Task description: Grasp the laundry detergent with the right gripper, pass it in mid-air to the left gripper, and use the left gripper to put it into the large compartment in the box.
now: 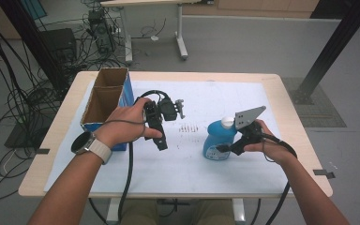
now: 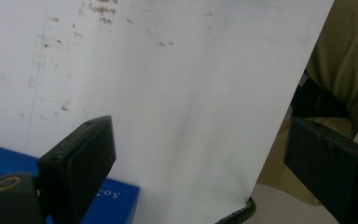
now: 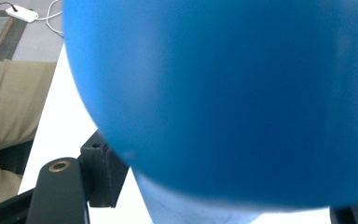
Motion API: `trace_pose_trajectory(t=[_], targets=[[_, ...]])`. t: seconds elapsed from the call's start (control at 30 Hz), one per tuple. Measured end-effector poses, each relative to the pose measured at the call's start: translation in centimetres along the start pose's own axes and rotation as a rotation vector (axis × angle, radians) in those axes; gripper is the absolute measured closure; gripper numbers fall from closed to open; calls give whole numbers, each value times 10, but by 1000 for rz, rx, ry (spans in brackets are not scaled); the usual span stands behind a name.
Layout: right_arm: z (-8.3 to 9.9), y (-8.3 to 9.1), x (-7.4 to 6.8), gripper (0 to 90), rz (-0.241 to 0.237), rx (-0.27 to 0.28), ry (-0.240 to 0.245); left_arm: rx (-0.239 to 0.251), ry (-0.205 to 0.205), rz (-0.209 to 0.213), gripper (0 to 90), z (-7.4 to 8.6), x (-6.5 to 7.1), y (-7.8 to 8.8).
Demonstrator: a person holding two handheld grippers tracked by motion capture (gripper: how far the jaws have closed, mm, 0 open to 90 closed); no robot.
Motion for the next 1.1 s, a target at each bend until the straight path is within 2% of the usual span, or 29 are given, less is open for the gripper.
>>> trace_pose_trajectory(t=[1.1], targets=[[7,-3,-1,279,0,14,-6,1,5,1,94,-1,0,-1]])
Point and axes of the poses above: each handheld gripper's, and its own axes: y roughly backward along the jaws, z roughly out of its underside, x roughly to its right, the point moved 3 cm from there along -y, roughly forward along the jaws, and after that the axes turned 12 degrees about z, right-handed, at the moved point
